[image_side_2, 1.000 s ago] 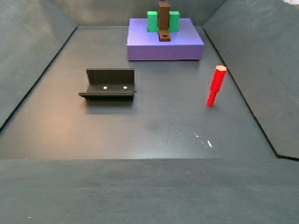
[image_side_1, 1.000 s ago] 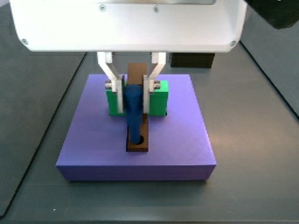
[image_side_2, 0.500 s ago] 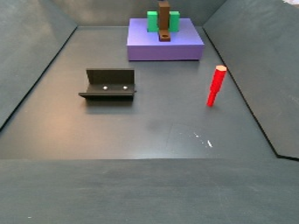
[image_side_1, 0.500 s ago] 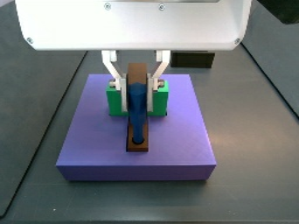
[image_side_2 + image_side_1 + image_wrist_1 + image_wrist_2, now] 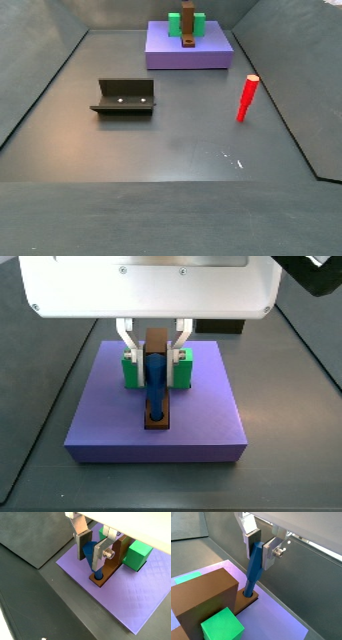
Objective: Pick up the blue object. Move up. Place the blue object on the fixture. Regrasp the blue object. Move to above the board. Insert the blue object.
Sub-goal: Insert the blue object.
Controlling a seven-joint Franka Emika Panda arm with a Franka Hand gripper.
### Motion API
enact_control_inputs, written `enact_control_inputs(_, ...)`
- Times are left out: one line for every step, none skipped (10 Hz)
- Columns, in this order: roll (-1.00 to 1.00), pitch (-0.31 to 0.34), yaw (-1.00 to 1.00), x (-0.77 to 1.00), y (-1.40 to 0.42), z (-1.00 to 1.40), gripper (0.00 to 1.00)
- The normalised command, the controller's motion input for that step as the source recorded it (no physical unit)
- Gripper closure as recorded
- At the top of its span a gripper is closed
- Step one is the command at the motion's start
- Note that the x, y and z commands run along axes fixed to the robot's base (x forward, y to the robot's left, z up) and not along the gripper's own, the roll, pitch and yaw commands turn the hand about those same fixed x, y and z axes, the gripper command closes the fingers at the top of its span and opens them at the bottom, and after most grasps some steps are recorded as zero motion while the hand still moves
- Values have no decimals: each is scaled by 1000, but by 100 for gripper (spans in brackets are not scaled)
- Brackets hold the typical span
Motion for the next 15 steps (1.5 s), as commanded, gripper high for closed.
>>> enact_control_inputs(-116,31,0,194,-11,-151,100)
enact_control_inputs(-79,44,0,260,0,-237,100)
enact_control_inputs(-50,43,0,254,0,-266,100)
enact_control_inputs(-29,34,0,234,0,-303,100)
enact_control_inputs(-24,29,0,220,0,-317,100)
enact_control_inputs(-53,17,0,197,0,-377,100)
enact_control_inputs(-87,6,0,163,0,-434,100)
enact_control_inputs(-110,0,0,123,0,-463,100)
enact_control_inputs(-104,0,0,94,0,-426,100)
enact_control_inputs(-69,0,0,129,0,-317,100)
enact_control_inputs(-73,44,17,111,-143,-86,100)
enact_control_inputs(-279,27,0,151,-214,-94,100)
enact_control_inputs(-203,0,-9,206,-89,-274,100)
enact_control_inputs(-104,23,0,277,0,-331,100)
enact_control_inputs(-50,39,-9,320,54,-306,100)
